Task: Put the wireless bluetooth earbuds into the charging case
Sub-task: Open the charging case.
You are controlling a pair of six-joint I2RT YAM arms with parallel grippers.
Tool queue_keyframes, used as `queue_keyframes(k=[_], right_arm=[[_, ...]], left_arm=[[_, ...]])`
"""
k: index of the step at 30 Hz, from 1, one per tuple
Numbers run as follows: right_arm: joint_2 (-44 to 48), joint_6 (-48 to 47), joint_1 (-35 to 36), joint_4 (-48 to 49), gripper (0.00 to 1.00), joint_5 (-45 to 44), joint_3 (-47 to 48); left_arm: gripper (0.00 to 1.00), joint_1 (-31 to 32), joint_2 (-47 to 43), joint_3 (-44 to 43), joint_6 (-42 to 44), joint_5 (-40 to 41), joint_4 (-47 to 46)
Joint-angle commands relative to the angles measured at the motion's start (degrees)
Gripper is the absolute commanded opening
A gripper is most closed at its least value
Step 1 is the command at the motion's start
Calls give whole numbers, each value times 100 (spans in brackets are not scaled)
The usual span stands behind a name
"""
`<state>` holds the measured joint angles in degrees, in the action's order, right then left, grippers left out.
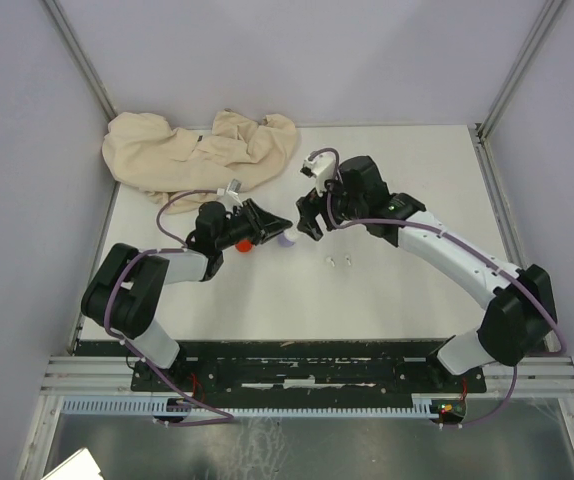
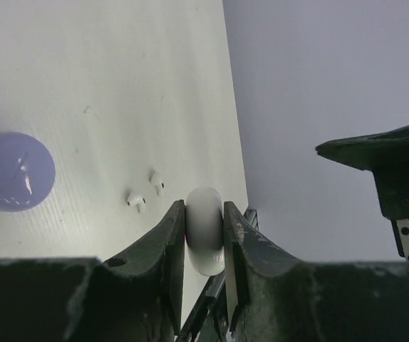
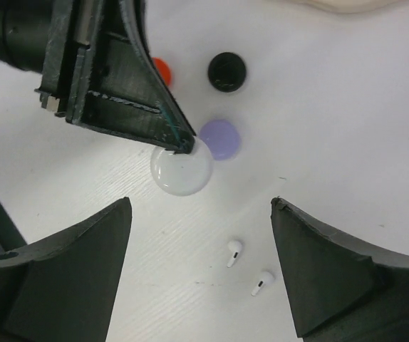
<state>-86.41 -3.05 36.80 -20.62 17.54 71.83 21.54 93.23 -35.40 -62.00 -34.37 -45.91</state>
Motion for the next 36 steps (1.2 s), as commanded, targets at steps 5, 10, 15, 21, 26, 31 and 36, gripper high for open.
queue_keyframes(k=[5,10,15,21,26,31,36], right_arm=[[108,1122,-59,331,87,-1888,134],[-184,1428,-57,343,88,-1950,275],[-481,1487,-58,311,89,-1870,442],[-703,1530,-58,402,89,-1807,537],[-812,1553,-57,410,89,-1738,602],[-973,1578,-58,422,90,-1727,599],[-1102,1620,-58,497,90,-1729,603]], left_arm=[[3,-8,-250,165,-754,1648,-604],[3,105,-310,306,-969,1997,-1044],[3,246,-265,315,-1040,2015,-1364],[3,356,-240,268,-1060,1949,-1415],[3,367,-274,305,-1056,1951,-1402],[3,373,-306,264,-1105,1935,-1421],[3,376,-363,235,-1208,1934,-1447]])
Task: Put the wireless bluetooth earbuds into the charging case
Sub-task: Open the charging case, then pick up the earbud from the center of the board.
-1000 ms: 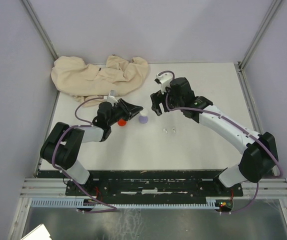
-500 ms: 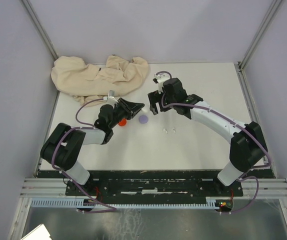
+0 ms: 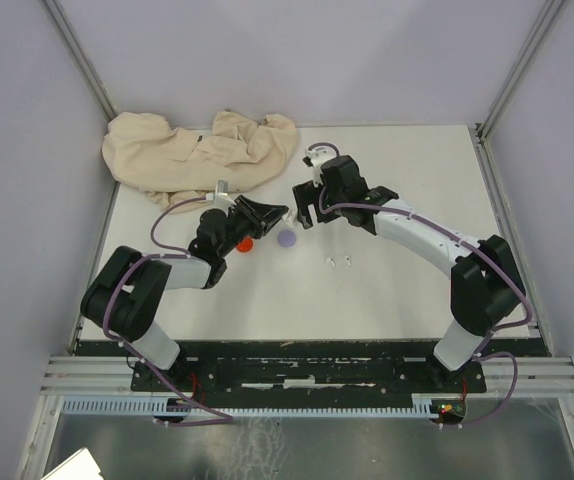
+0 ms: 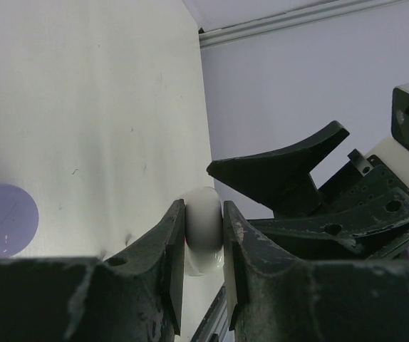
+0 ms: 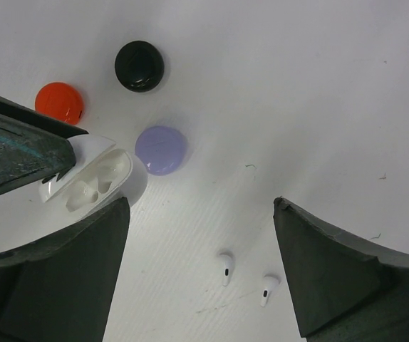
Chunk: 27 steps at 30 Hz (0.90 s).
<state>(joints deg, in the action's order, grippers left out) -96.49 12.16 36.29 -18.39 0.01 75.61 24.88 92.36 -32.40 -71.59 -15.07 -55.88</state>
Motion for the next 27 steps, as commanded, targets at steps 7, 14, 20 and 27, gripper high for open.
queue_keyframes(k=[7,14,20,27], right_arm=[[5,59,-5,319,90,-97,62],[325,-22,-8,86,90,-383,-286],[262,-188,-8,-724,83,-520,-380],[-140,-332,-7,-1212,65,-260,-264]], left_arm=[[3,26,-316,-98,-347,70,-457],[3,-174,-387,12,-499,114,-465],[3,-664,-690,255,-443,-107,-331],[3,-852,-952,422,-364,-229,-131]])
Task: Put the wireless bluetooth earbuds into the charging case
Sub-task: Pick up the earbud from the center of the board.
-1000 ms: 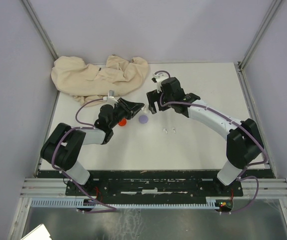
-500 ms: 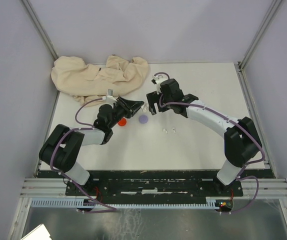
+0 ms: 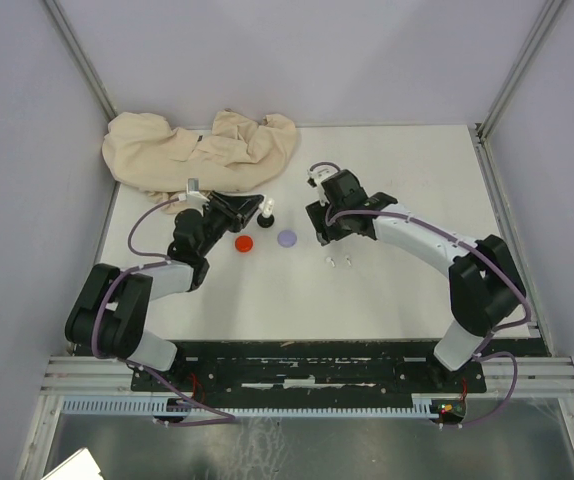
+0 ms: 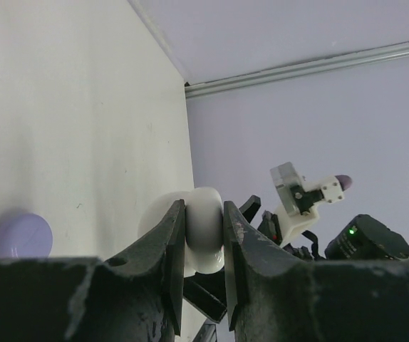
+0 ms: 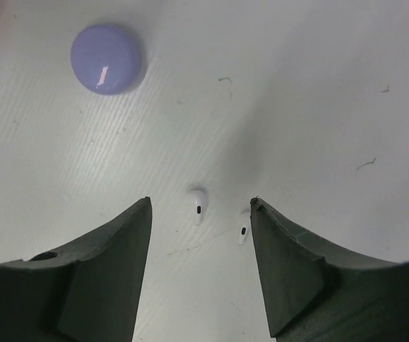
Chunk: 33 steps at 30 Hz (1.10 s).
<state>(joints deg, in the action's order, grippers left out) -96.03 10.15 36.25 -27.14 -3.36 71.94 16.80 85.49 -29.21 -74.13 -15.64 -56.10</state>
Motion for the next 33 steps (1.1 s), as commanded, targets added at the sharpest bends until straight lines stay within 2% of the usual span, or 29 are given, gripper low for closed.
queue_keyframes(k=[1,33], right_arm=[[-236,-138,-3,-381,63,106,126],[-1438,-206,55,-867,47,382,765]], left_arm=[[3,-48,-282,120,-111,-178,-104],[3,-132,-191,247,-189,-290,-262]])
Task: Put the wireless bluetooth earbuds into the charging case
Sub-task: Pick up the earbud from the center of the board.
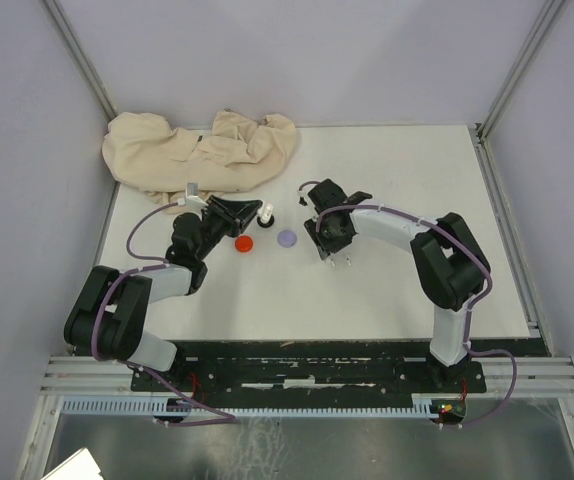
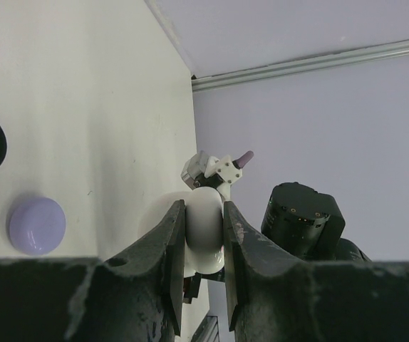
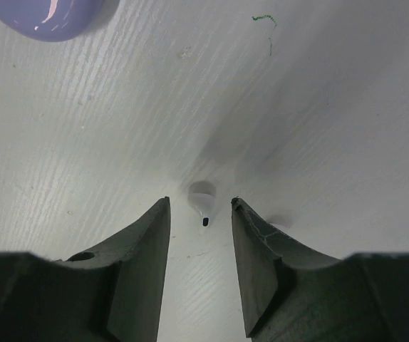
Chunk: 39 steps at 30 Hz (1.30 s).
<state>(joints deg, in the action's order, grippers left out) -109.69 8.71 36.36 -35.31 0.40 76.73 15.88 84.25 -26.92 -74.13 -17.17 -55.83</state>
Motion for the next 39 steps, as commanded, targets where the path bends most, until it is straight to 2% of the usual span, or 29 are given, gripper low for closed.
queue_keyframes(k=[1,30,34,39], right_arm=[[-105,-58,43,-63,47,3,302],[-420,-70,76,-218,39,-59,366],[-447,-81,79,-260,34,-84,402],[-375,-89,80,-285,21,-144,438]], left_arm=[[3,-46,-70,12,-181,-139,-288],[3,-82,-15,71,-225,-146,-359],[3,-85,-16,68,-225,-155,-363],[3,-82,-34,45,-218,-166,-339]])
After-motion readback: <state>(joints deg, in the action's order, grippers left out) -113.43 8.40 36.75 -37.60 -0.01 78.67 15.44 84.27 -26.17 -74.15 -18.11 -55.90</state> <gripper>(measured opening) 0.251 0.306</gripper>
